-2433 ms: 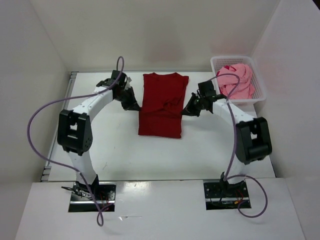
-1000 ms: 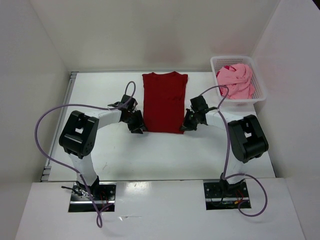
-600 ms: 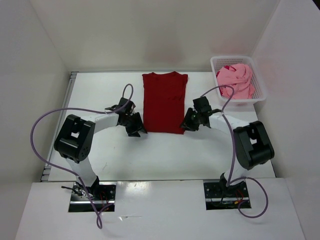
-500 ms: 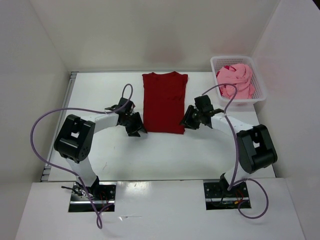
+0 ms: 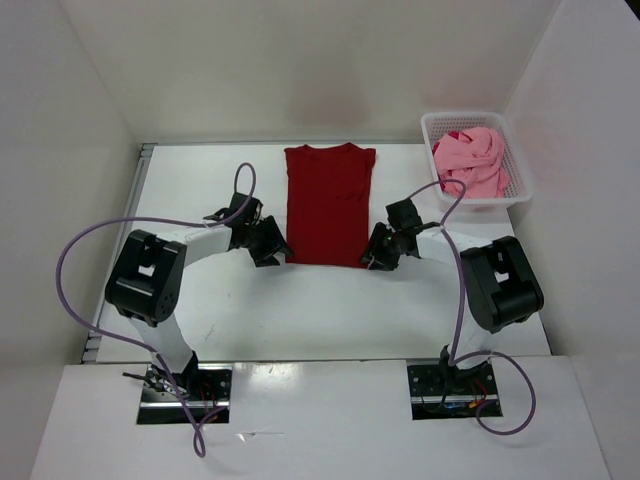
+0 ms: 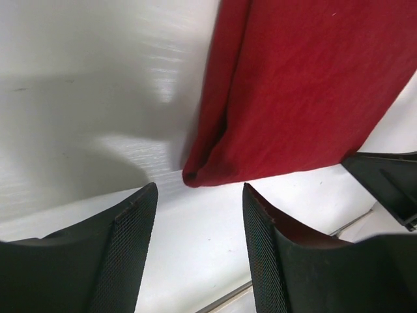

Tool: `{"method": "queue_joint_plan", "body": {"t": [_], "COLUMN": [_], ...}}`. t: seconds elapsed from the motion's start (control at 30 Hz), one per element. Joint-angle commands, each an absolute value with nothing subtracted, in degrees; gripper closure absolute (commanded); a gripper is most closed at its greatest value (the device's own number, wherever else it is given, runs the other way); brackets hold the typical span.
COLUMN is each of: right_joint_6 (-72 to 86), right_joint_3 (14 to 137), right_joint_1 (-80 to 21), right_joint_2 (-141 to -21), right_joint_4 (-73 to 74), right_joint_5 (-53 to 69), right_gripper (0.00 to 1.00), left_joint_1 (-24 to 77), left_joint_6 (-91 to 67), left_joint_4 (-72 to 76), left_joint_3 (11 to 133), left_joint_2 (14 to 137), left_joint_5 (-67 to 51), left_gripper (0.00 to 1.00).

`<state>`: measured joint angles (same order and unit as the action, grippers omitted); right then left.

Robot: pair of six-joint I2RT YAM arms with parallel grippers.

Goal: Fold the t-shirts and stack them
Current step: Grab one side of the 2/3 rectangular tshirt with both arms

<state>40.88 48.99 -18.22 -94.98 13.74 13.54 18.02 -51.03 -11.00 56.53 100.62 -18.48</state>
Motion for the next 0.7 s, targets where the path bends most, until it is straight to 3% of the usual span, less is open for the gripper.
{"method": "queue_joint_plan", "body": {"t": [0.0,0.13,0.37,0.5,0.57,0.67], "right_joint_6": [40.69,40.69,41.22,41.22,41.74,42.28], "right_joint_3": [48.69,48.69,48.08,48.08,48.08,46.76], "right_joint_1": [-17.93,-17.93,-17.93,-17.93,-17.93,-18.97], "right_joint_2": [-95.98,-96.50,-97.12,-95.98,-94.58,-91.51], "right_joint_4": [11.95,11.43,10.81,10.81,11.51,13.79], "right_joint_5": [14.50,15.03,15.64,15.12,15.12,14.50], "right_gripper": [0.53,0.58,0.86,0.95,0.98,1.00], "left_joint_1": [17.93,17.93,17.93,17.93,17.93,17.93], "left_joint_6": [-51.77,-52.29,-52.29,-52.29,-52.29,-51.77], "left_joint_4": [-7.91,-6.77,-6.24,-7.46,-8.43,-10.63], "left_joint_3": [56.43,58.18,58.18,58.71,58.71,57.23], "left_joint_2": [101.33,105.11,106.26,105.74,104.95,102.05], "left_joint_5": [-20.91,-21.44,-21.45,-21.45,-20.84,-20.30], "left_gripper": [0.39,0.52,0.77,0.88,0.96,1.00]}}
